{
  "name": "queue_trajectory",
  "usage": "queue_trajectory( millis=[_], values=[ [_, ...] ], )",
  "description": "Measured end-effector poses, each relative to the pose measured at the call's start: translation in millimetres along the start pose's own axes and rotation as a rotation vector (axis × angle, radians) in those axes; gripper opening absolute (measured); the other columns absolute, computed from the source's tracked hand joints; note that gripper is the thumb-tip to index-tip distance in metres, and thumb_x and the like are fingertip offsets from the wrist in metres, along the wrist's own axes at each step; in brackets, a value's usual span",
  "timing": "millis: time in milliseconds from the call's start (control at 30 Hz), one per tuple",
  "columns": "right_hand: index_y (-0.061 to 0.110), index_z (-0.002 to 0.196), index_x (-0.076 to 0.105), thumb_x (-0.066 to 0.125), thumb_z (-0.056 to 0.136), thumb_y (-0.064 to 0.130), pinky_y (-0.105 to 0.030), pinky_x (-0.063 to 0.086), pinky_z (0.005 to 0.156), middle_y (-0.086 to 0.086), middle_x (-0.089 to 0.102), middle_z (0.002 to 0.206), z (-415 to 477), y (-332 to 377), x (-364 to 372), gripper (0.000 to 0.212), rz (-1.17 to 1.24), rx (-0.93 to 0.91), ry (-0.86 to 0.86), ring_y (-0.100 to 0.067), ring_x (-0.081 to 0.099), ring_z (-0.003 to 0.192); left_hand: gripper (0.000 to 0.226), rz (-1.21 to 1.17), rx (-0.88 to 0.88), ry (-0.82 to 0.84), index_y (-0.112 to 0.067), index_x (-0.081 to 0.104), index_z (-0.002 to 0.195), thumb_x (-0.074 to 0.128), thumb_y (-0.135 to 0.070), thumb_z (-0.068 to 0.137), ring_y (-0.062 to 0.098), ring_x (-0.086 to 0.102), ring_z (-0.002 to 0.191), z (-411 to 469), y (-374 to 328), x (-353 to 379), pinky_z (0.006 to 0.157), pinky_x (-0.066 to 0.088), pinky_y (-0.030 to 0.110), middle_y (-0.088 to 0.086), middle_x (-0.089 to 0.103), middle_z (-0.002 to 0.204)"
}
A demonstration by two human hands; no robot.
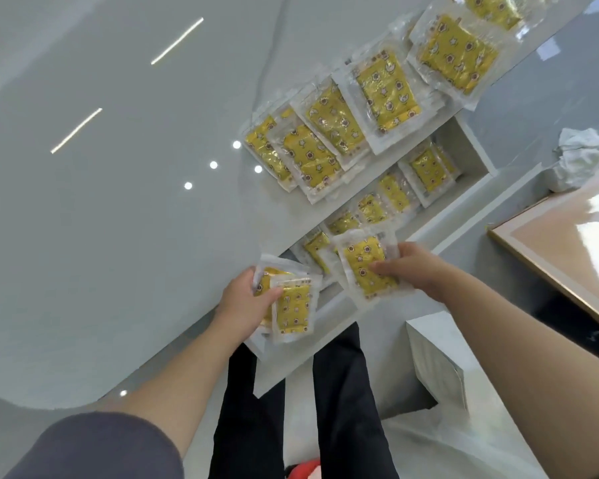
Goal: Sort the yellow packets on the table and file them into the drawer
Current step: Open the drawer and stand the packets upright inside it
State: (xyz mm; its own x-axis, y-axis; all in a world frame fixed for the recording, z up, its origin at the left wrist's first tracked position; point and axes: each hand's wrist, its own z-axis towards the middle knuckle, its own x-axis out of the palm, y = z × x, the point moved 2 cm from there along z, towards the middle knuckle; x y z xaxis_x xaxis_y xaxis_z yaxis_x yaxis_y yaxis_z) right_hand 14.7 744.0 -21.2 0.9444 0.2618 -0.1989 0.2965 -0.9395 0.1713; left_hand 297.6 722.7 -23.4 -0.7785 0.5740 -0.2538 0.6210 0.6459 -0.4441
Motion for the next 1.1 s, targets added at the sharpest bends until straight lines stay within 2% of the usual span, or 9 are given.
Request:
queue_trajectory(
  millis=[133, 233, 333, 467, 600, 667, 800, 1000, 1100],
  values=[
    [0.008, 0.145, 0.039, 0.078, 0.081, 0.035, -0.044, 0.041, 0.108, -0.01, 0.049, 0.143, 20.0, 14.3, 11.8, 0.08, -0.05, -0.052, -0.031, -0.031, 0.051, 0.128, 0.014, 0.311, 0.181, -0.137, -0.027, 0.063, 0.104, 0.062, -0.034, 0.092, 0.016, 0.063, 0.085, -0.4, 21.7, 29.3, 0.073, 0.051, 0.034, -0.008, 0.069, 0.094],
    [0.006, 0.151, 0.026, 0.073, 0.086, 0.032, -0.04, 0.036, 0.109, -0.011, 0.037, 0.153, 33.4, 15.5, 24.2, 0.084, -0.157, -0.125, -0.037, -0.03, 0.039, 0.138, 0.018, 0.173, 0.113, -0.239, -0.02, 0.065, 0.103, 0.065, -0.032, 0.09, 0.02, 0.062, 0.09, 1.3, 43.2, 54.8, 0.068, 0.048, 0.03, -0.005, 0.067, 0.092],
    [0.004, 0.149, 0.03, 0.071, 0.088, 0.03, -0.034, 0.038, 0.102, -0.012, 0.041, 0.149, 45.8, 9.1, 29.3, 0.078, -0.248, -0.152, -0.032, -0.029, 0.043, 0.134, 0.013, -0.167, -0.082, -0.4, -0.026, 0.059, 0.082, 0.07, -0.024, 0.087, 0.016, 0.063, 0.082, 18.6, 58.3, 65.8, 0.066, 0.045, 0.026, -0.012, 0.063, 0.081],
    [0.008, 0.128, 0.051, 0.071, 0.088, 0.031, -0.037, 0.047, 0.1, -0.011, 0.058, 0.13, 62.2, 2.4, 34.2, 0.05, -0.32, -0.169, -0.042, -0.028, 0.057, 0.115, 0.014, -0.31, -0.175, -0.464, -0.026, 0.063, 0.09, 0.074, -0.032, 0.083, 0.008, 0.063, 0.08, 48.9, 74.6, 81.7, 0.072, 0.049, 0.028, -0.014, 0.066, 0.085],
    [0.006, 0.123, 0.054, 0.071, 0.088, 0.031, -0.035, 0.051, 0.085, -0.007, 0.063, 0.113, 74.0, -2.0, 47.3, 0.046, -0.341, -0.184, -0.045, -0.022, 0.061, 0.1, 0.029, -0.327, -0.28, -0.527, -0.012, 0.06, 0.107, 0.059, -0.038, 0.093, 0.027, 0.062, 0.096, 68.1, 95.8, 85.6, 0.08, 0.05, 0.037, 0.005, 0.065, 0.103],
    [0.007, 0.135, 0.05, 0.069, 0.089, 0.03, -0.033, 0.048, 0.083, -0.007, 0.061, 0.123, 74.8, -1.2, 54.9, 0.056, -0.346, -0.197, -0.071, -0.023, 0.059, 0.107, 0.036, -0.264, -0.389, -0.538, -0.001, 0.052, 0.121, 0.051, -0.03, 0.099, 0.037, 0.056, 0.111, 67.7, 104.9, 84.8, 0.091, 0.046, 0.041, 0.019, 0.059, 0.121],
    [0.005, 0.141, 0.044, 0.066, 0.092, 0.025, -0.033, 0.046, 0.085, -0.009, 0.056, 0.134, 66.0, 4.1, 69.8, 0.058, -0.287, -0.214, -0.162, -0.021, 0.055, 0.105, 0.053, -0.172, -0.548, -0.538, -0.002, 0.024, 0.146, 0.045, -0.003, 0.097, 0.04, 0.051, 0.123, 57.2, 104.5, 82.4, 0.092, 0.045, 0.042, 0.021, 0.05, 0.137],
    [0.006, 0.146, 0.036, 0.07, 0.089, 0.027, -0.032, 0.042, 0.091, -0.004, 0.051, 0.135, 63.7, 5.9, 101.2, 0.07, -0.321, -0.154, 0.028, -0.024, 0.051, 0.117, 0.075, -0.115, -0.657, -0.431, 0.005, -0.002, 0.15, 0.048, 0.002, 0.093, 0.035, 0.042, 0.133, 61.1, 90.7, 86.5, 0.1, 0.042, 0.04, 0.022, 0.03, 0.151],
    [0.006, 0.149, 0.031, 0.069, 0.089, 0.029, -0.035, 0.044, 0.098, -0.01, 0.046, 0.145, 69.6, 5.5, 116.1, 0.075, -0.466, -0.121, 0.096, -0.028, 0.047, 0.129, 0.079, -0.006, -0.632, -0.398, -0.004, 0.003, 0.153, 0.052, 0.002, 0.09, 0.032, 0.025, 0.143, 59.2, 83.0, 90.6, 0.11, 0.035, 0.04, 0.017, 0.009, 0.158]
  ],
)
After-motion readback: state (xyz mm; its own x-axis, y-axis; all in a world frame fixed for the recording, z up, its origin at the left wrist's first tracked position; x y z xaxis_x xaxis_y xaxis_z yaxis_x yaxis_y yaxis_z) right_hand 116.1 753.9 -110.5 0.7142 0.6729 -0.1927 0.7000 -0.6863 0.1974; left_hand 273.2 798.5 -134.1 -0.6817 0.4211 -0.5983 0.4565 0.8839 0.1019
